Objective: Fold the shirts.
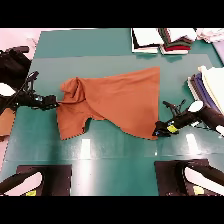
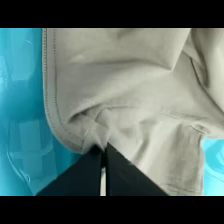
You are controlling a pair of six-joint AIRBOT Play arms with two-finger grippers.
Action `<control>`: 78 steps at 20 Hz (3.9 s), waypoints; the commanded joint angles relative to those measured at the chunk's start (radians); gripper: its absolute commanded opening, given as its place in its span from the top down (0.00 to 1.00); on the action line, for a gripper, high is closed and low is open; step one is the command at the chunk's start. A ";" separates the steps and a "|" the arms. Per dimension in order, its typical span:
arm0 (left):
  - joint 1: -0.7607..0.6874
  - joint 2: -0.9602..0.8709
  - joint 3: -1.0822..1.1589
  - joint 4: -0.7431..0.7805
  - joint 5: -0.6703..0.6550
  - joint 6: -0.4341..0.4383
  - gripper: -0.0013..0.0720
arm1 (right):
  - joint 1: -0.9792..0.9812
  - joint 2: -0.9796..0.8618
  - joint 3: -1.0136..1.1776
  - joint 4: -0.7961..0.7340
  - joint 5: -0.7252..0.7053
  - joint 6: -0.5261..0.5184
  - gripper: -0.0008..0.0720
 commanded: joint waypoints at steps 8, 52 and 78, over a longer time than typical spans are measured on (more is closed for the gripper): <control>0.000 0.320 0.491 0.007 -0.070 -0.040 0.95 | -0.114 0.335 0.631 -0.002 -0.002 -0.003 0.96; -0.118 -0.444 0.402 0.062 -0.193 -0.025 0.95 | -0.122 -0.407 0.886 -0.431 0.113 0.061 0.95; -0.359 0.362 -0.567 -0.043 -0.117 -0.394 0.36 | -0.113 0.043 0.621 -0.332 0.056 0.067 0.37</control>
